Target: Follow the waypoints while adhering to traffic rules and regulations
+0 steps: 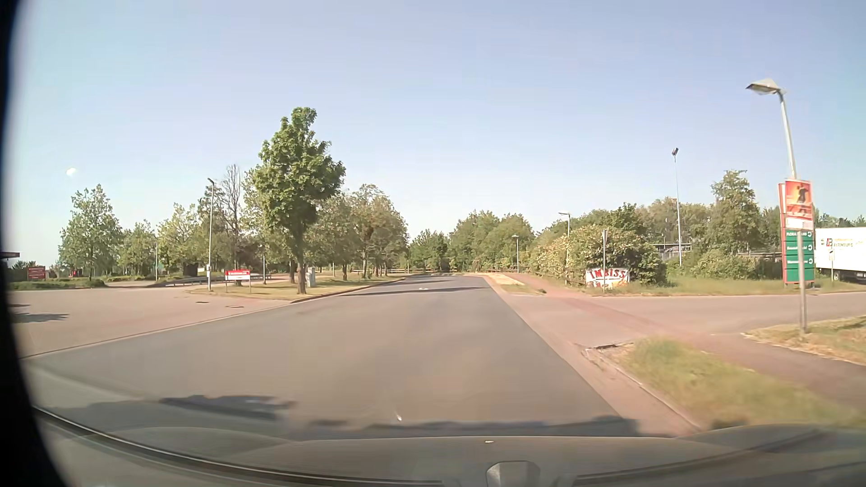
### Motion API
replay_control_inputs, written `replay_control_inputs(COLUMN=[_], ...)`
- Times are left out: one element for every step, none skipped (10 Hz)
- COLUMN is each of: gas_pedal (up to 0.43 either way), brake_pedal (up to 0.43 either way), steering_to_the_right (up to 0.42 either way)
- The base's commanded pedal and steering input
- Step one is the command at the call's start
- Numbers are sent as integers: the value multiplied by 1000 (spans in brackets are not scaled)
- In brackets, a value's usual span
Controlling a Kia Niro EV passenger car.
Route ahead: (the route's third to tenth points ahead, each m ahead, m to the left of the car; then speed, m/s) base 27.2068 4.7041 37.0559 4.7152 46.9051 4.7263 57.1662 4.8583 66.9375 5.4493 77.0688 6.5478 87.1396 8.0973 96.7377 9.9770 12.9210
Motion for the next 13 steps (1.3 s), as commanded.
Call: replay_control_inputs(gas_pedal=[130, 118, 118, 118, 118, 118, 118, 118, 118, 118, 118, 118, 118], brake_pedal=[6, 6, 6, 6, 6, 6, 6, 6, 6, 6, 6, 6, 6], steering_to_the_right=[3, 3, 3, 3, 3, 3, 3, 3, 3, 3, 3, 3, 3])
